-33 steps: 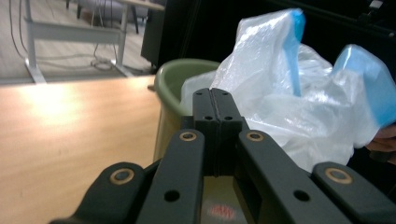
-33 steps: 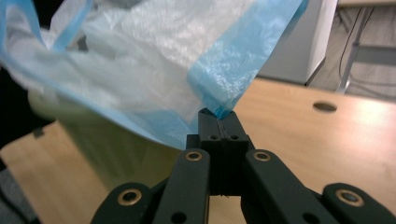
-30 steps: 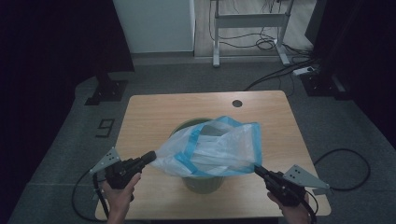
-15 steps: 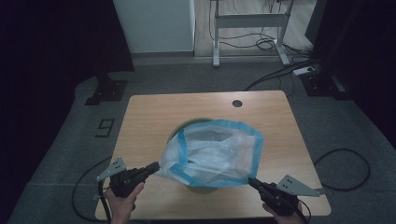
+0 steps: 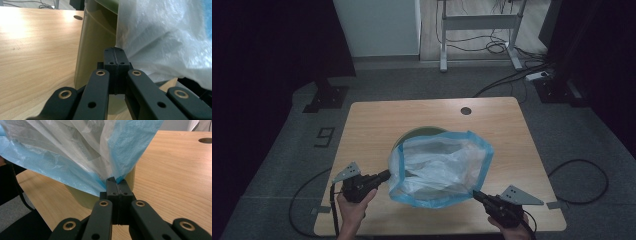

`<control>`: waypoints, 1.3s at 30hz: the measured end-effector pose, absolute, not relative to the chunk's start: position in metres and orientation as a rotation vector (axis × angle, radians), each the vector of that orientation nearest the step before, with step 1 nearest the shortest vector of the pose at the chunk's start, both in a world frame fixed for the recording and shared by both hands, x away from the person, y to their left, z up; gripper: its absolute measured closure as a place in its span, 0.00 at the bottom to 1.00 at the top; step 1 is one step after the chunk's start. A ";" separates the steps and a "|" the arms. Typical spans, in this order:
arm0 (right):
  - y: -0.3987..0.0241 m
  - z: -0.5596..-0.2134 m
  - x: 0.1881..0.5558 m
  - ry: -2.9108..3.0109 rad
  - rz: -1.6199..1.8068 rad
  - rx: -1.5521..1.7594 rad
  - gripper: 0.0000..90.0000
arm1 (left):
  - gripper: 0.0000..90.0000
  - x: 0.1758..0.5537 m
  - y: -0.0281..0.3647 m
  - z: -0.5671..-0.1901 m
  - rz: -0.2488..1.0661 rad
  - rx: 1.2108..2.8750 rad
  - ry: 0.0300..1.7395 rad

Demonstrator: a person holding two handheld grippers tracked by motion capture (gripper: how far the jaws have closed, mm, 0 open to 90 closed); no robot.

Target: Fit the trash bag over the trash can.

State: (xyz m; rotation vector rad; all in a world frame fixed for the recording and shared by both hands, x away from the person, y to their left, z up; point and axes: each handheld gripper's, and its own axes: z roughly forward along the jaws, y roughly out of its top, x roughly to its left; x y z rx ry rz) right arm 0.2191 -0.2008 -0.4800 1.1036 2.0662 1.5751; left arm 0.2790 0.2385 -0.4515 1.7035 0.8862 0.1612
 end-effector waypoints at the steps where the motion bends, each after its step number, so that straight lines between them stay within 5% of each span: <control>1: -0.201 -0.480 0.219 2.066 1.575 1.104 0.99 | 1.00 0.279 0.239 -0.452 0.161 1.703 0.886; 11: -0.209 -0.470 0.216 2.028 1.562 1.095 0.99 | 0.49 0.269 0.256 -0.420 0.232 1.635 0.837; 28: -0.206 -0.464 0.218 2.031 1.555 1.072 0.99 | 0.30 0.302 0.208 -0.361 0.197 1.802 0.672; 32: -0.206 -0.464 0.218 2.029 1.554 1.071 0.99 | 0.34 0.313 0.197 -0.357 0.208 1.845 0.664; 39: -0.208 -0.463 0.217 2.028 1.557 1.068 0.99 | 0.94 0.324 0.186 -0.362 0.254 1.902 0.649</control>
